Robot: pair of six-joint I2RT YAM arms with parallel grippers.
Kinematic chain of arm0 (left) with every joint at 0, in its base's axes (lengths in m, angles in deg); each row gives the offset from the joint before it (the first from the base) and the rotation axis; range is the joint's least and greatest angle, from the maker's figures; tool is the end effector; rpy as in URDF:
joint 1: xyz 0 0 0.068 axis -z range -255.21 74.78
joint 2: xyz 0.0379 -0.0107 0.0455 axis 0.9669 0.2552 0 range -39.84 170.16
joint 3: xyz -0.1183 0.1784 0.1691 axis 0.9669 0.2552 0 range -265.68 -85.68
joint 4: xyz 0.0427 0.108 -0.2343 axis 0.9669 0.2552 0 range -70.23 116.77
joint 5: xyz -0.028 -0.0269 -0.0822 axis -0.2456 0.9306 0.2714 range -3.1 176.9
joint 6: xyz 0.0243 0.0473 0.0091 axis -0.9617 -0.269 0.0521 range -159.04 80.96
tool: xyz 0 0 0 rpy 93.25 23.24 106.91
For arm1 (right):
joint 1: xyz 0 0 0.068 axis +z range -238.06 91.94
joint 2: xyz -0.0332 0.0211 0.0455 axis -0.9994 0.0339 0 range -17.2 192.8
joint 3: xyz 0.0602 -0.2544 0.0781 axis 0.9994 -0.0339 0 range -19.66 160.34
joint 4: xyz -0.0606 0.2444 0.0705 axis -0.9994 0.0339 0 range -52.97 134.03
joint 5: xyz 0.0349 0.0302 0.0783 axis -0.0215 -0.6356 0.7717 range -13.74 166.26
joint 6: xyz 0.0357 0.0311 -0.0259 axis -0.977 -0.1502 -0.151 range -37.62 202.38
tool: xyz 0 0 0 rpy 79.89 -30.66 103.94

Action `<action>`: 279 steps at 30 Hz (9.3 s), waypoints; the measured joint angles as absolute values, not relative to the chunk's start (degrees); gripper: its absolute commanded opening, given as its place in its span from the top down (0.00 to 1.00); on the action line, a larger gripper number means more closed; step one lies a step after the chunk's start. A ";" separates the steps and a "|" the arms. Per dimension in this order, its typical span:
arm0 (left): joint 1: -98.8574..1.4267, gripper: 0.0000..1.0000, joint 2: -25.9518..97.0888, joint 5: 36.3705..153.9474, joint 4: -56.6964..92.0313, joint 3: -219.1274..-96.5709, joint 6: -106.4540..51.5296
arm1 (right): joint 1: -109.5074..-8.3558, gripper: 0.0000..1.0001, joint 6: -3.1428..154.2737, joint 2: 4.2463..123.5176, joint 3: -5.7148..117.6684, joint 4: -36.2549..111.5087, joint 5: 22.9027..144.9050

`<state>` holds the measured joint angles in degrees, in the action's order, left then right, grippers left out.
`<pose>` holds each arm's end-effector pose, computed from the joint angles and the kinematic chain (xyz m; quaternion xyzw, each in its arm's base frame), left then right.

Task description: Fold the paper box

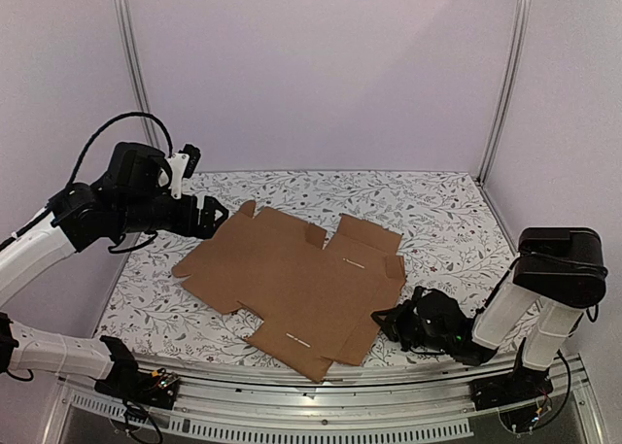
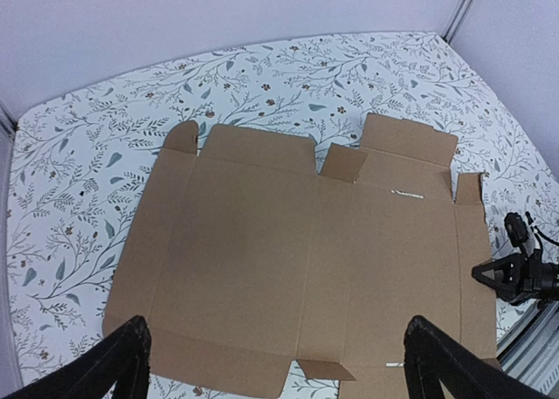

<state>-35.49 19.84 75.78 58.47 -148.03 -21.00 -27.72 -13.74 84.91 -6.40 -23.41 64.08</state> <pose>0.1711 -0.1333 0.3486 0.1237 0.8794 -0.1426 0.4372 0.1233 0.2014 0.0761 0.3141 0.7962 0.4798 0.1931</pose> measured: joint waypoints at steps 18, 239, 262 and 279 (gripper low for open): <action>-35.49 0.01 19.03 73.47 60.94 -150.15 -22.55 | -27.83 1.00 18.09 53.45 18.95 35.03 61.78; -28.47 1.00 40.06 71.22 28.18 -128.95 10.08 | -22.13 1.00 112.82 83.83 57.66 55.07 22.90; -28.50 1.00 55.84 71.91 12.90 -131.02 16.03 | -22.59 1.00 109.36 83.83 57.62 57.59 23.51; -27.29 1.00 63.01 78.84 6.62 -133.67 17.67 | -23.26 1.00 107.77 83.79 56.90 57.06 24.19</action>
<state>-27.29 63.01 78.84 6.62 -133.67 17.67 -23.26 107.77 83.79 56.90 57.06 24.19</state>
